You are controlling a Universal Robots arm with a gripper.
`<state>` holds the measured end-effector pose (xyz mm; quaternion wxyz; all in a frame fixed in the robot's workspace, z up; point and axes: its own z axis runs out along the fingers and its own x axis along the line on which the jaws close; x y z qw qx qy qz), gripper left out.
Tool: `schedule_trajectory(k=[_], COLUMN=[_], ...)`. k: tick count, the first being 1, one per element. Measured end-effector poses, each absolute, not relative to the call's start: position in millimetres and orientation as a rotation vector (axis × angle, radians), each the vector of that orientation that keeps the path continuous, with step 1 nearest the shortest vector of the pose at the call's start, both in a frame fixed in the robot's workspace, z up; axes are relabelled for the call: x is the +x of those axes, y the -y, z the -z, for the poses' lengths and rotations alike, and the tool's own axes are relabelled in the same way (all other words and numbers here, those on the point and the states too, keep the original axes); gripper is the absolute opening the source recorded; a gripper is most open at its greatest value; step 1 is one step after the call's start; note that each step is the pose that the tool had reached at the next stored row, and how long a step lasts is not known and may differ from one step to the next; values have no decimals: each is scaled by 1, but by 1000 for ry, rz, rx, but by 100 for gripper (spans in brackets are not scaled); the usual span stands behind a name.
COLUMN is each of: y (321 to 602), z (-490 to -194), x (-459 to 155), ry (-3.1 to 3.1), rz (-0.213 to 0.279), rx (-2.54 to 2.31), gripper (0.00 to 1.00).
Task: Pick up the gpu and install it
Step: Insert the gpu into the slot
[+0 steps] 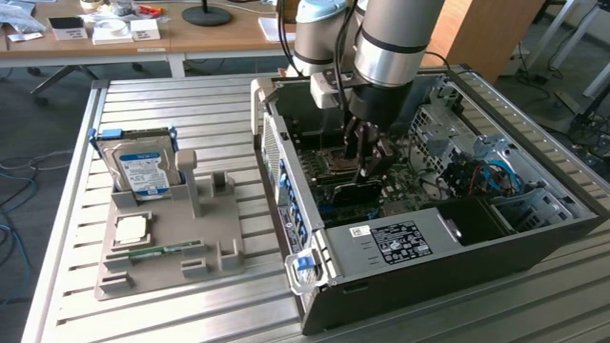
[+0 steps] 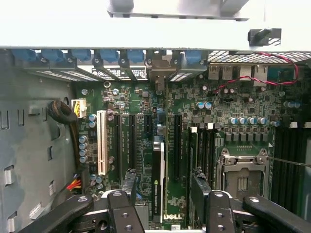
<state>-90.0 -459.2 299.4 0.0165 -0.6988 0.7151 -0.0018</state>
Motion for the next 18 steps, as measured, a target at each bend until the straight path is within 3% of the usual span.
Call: schedule_trajectory(k=[18], y=[457], z=[-301], x=[-90], ry=[-2223], rz=[5], rx=[-2172], gripper=[57])
